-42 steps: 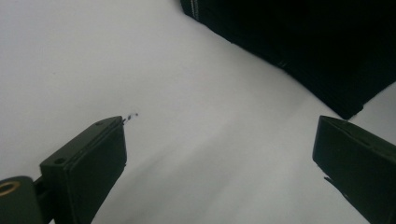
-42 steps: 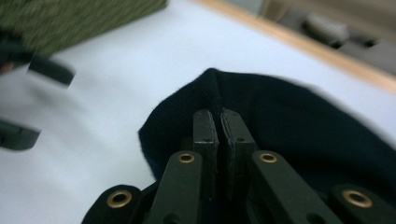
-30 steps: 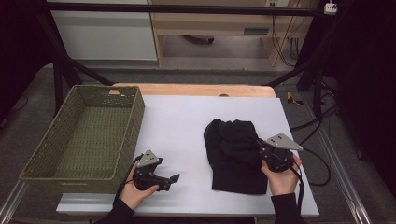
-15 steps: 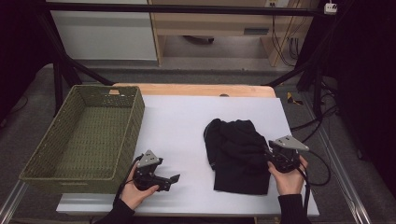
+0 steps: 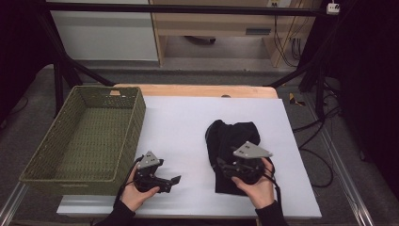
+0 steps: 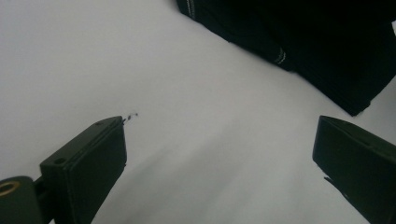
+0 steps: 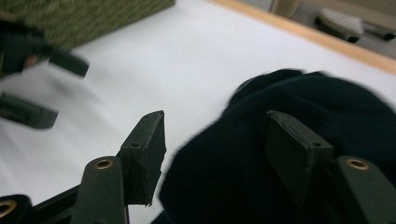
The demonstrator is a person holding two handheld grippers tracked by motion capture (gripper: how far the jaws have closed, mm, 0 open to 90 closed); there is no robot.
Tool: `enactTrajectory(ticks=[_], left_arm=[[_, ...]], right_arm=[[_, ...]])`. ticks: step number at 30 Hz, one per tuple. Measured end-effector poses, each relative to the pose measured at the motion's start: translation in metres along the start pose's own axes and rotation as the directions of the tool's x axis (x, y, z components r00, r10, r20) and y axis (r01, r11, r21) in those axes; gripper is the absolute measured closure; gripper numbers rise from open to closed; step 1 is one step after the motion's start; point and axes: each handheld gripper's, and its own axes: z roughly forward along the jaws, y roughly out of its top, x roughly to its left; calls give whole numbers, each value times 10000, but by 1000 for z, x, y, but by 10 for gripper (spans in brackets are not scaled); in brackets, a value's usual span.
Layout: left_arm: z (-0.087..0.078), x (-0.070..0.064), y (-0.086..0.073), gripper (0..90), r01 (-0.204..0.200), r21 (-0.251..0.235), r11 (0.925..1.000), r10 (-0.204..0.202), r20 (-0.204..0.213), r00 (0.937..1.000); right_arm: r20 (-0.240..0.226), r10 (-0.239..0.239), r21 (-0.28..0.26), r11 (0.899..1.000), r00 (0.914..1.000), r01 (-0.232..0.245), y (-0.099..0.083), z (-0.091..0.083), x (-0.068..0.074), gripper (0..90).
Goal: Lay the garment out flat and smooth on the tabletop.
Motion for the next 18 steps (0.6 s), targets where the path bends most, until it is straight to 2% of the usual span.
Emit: enactTrajectory(ticks=[3, 6, 7, 8, 9, 11, 13, 14, 16, 18], left_arm=[[0, 0, 0, 22, -7, 15, 10000, 7, 13, 10000], [0, -1, 0, 23, -55, 26, 10000, 55, 34, 10000], [0, -1, 0, 22, -58, 26, 10000, 58, 35, 10000], [0, -1, 0, 22, -51, 32, 10000, 51, 33, 10000], [0, -1, 0, 23, -37, 34, 10000, 37, 13, 10000], [0, 0, 0, 23, -31, 21, 10000, 31, 7, 10000], [0, 0, 0, 22, -40, 11, 10000, 40, 17, 10000], [0, 0, 0, 23, -35, 12, 10000, 35, 14, 10000], [0, 0, 0, 22, -38, 35, 10000, 38, 9, 10000], [0, 0, 0, 23, -22, 38, 10000, 22, 5, 10000]], right_arm=[[254, -352, 629, 9975, 9991, 335, -3, 15, 9, 365], [1011, -638, 1334, 9898, 9928, 500, -11, 31, 9, 370], [1118, -694, 1583, 9861, 9913, 511, -15, 36, 7, 364], [1209, -589, 1739, 9841, 9909, 372, -18, 40, 6, 380], [1380, -662, 1855, 9818, 9882, 398, -20, 42, 4, 433], [1835, -861, 1882, 9808, 9792, 510, -23, 42, -1, 584], [1847, -763, 1836, 9821, 9798, 419, -23, 36, -7, 762], [1770, -582, 1738, 9844, 9825, 270, -23, 33, -10, 792], [1832, -368, 1444, 9895, 9824, 102, -19, 23, -14, 814], [2064, -367, 1024, 9946, 9778, 157, -13, 11, -18, 821]])
